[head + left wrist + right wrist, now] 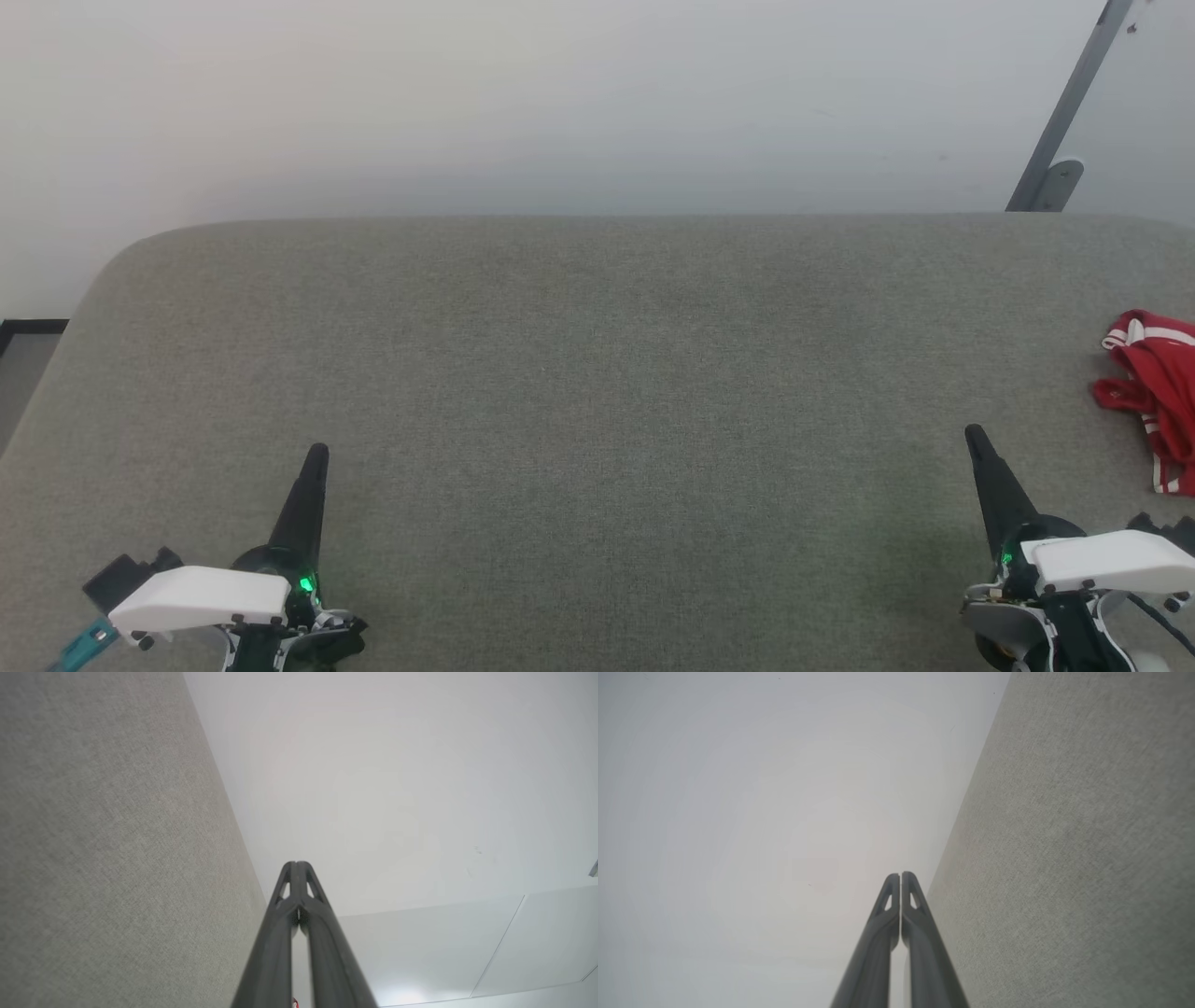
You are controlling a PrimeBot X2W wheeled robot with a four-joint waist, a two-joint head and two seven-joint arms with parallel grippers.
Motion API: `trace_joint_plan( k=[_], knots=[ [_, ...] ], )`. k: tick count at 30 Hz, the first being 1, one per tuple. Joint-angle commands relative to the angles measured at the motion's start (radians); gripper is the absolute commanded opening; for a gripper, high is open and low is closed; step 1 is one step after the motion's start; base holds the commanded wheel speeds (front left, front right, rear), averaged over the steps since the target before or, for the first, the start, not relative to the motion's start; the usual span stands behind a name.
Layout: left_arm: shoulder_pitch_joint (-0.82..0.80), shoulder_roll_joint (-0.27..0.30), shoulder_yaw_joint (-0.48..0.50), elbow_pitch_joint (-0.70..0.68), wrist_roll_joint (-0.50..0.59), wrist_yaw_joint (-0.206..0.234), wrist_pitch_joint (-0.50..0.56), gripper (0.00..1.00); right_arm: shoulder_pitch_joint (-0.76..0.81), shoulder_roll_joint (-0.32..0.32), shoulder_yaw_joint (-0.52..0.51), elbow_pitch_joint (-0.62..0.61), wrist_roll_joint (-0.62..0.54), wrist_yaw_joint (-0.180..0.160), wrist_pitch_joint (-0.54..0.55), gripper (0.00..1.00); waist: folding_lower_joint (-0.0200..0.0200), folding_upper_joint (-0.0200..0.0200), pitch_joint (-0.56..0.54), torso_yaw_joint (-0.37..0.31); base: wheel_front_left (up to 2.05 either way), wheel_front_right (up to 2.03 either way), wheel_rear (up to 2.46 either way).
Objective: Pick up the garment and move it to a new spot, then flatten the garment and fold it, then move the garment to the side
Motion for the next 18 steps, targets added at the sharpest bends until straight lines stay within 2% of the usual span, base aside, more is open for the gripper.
trace_joint_plan(
  k=[1, 18],
  knots=[
    [-0.024, -0.003, 0.005, 0.0, -0.013, -0.004, 0.008, 0.0, -0.015, 0.002, -0.002, -0.01, 0.016, 0.0, 0.006, 0.0, 0.0, -0.0001, 0.0, 0.0, 0.0, 0.0, 0.0],
    [-0.046, -0.025, 0.013, 0.01, -0.105, -0.005, 0.039, 0.0, -0.022, 0.021, -0.012, -0.013, 0.116, 0.0, 0.03, 0.0, 0.0, -0.0001, 0.005, 0.0, 0.0, 0.0, 0.0]
  ],
)
